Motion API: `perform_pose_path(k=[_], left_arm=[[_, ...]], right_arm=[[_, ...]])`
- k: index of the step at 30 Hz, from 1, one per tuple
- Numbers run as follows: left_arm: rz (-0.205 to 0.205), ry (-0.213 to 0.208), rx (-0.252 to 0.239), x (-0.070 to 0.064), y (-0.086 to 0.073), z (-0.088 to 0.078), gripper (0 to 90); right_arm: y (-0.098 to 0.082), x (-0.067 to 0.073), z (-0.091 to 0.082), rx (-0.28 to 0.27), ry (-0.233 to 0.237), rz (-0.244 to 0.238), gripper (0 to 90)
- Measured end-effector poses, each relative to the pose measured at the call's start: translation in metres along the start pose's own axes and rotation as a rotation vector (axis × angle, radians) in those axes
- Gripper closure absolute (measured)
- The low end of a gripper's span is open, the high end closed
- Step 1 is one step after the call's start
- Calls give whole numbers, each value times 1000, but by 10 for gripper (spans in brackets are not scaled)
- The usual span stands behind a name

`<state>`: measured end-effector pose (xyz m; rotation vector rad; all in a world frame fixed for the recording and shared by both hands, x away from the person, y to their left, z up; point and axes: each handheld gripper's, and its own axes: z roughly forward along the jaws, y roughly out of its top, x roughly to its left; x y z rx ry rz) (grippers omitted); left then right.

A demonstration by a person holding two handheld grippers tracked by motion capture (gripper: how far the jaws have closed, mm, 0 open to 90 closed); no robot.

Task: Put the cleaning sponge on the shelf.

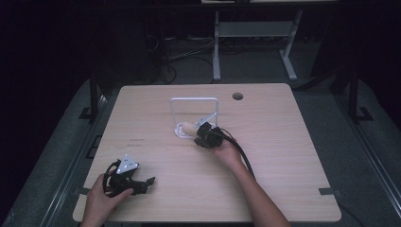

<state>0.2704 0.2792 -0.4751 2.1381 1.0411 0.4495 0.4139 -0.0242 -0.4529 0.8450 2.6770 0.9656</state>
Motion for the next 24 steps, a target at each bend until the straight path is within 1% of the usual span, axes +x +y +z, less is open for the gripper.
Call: perform_pose_path(k=[10,12,15,24], left_arm=[[0,0,0,0,0,0,127],[-1,0,0,0,0,0,127],[0,0,0,0,0,0,127],[-1,0,-1,0,0,0,127]], right_arm=[[-3,-8,-2,-6,-20,33,896],[-4,-12,-2,-2,-36,39,896],[-5,-16,-2,-1,-47,42,896],[-8,-26,-4,0,-77,69,896]])
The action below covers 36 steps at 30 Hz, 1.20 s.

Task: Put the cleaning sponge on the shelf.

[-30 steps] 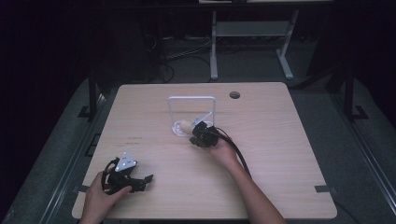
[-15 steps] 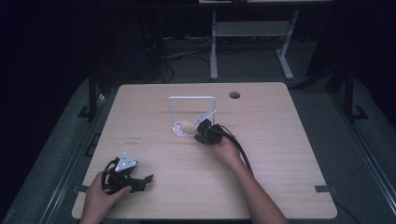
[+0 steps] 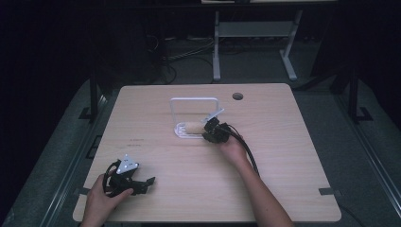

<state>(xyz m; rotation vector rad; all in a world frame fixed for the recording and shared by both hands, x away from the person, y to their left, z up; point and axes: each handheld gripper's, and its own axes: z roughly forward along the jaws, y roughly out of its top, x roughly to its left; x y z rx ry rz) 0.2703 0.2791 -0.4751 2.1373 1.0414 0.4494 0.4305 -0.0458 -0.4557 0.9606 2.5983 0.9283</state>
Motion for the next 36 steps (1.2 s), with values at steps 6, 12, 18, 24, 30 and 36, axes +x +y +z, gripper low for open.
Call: perform_pose_path(k=[6,12,18,24,30,36], left_arm=[[1,0,1,0,0,0,127],[0,0,0,0,0,0,127],[0,0,0,0,0,0,127],[0,0,1,0,0,0,128],[0,0,0,0,0,0,128],[1,0,1,0,0,0,127]], right_arm=[[0,-4,0,0,-11,8,897],[-2,-4,-2,-2,0,12,895],[-4,0,-12,-3,27,2,797],[-7,0,-23,-16,28,0,709],[-21,4,-38,-38,18,-14,563],[-31,4,-47,-53,-5,-4,445]])
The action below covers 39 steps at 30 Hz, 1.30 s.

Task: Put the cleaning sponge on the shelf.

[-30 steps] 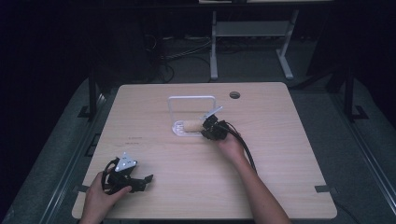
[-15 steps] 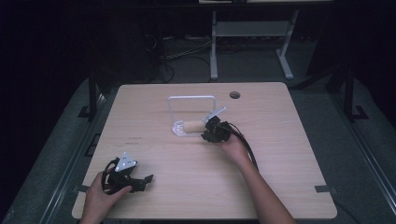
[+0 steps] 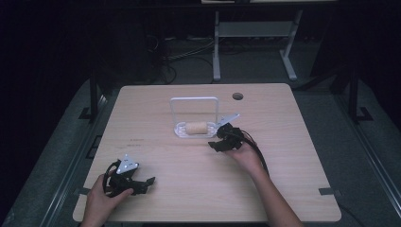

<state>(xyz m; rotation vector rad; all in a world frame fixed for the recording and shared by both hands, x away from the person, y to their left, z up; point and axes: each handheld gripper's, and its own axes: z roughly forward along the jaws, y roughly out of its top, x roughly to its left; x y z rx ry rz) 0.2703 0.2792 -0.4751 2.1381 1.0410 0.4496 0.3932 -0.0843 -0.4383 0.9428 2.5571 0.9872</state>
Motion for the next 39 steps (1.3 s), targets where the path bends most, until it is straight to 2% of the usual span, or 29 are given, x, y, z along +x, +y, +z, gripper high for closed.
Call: perform_pose_path(k=[4,7,8,10,11,12,19,22,27,39], left_arm=[[1,1,0,0,0,0,128],[1,0,2,0,0,0,128],[-1,0,-1,0,0,0,127],[0,0,-2,0,0,0,127],[0,0,-2,0,0,0,127],[0,0,-2,0,0,0,127],[1,1,-2,0,0,0,127],[1,1,-2,0,0,0,127],[0,0,-3,0,0,0,127],[1,0,-2,0,0,0,127]], right_arm=[[-10,-1,-15,-26,-4,16,355],[-15,-2,-20,-34,-7,23,337],[-22,-2,-27,-37,-20,29,300],[-28,-2,-32,-36,-28,35,283],[-28,-2,-32,-36,-28,35,283],[-36,-2,-39,-48,-29,55,276],[-57,-2,-54,-56,-50,69,232],[-74,0,-63,-55,-63,75,198],[-92,1,-73,-61,-82,111,173],[-132,6,-87,-49,-130,165,139]])
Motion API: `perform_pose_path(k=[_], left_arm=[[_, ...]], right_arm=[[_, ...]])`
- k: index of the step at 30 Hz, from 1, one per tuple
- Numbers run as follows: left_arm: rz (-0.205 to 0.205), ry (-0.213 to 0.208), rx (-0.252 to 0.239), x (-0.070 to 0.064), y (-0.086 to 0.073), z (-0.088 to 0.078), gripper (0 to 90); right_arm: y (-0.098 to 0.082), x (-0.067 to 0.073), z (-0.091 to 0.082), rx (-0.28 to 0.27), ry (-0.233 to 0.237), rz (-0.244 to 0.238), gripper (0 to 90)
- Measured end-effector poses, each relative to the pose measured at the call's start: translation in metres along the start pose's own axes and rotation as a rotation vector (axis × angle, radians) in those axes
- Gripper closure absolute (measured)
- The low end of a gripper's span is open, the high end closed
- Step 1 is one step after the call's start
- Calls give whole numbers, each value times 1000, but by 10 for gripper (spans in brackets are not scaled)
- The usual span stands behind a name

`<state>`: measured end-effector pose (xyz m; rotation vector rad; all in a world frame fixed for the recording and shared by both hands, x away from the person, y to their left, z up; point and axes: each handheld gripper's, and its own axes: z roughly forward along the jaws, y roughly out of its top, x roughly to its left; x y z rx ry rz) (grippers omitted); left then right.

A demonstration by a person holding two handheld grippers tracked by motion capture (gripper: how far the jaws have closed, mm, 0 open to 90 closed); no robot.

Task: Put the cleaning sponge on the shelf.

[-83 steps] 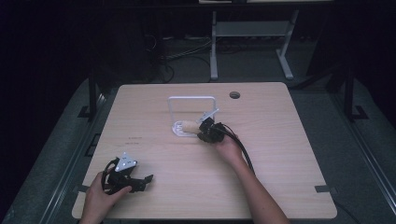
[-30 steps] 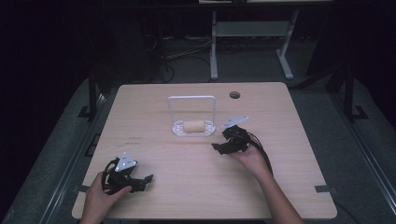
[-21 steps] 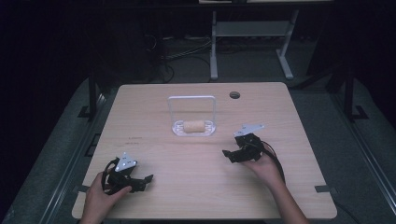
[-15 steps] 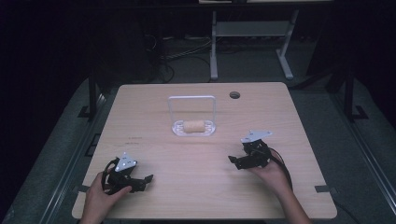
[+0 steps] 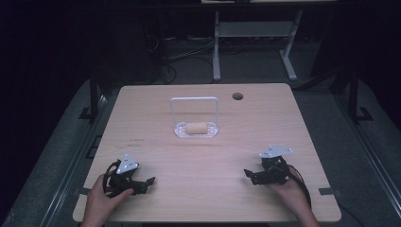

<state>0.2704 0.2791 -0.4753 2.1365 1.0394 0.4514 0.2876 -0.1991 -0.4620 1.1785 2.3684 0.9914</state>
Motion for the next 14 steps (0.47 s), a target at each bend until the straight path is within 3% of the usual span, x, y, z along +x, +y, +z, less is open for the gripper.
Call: perform_pose_path(k=[6,14], left_arm=[[0,0,0,0,0,0,128],[0,1,1,0,0,0,128]], right_arm=[[-13,1,2,14,-17,7,137],[-16,1,6,15,-11,13,129]])
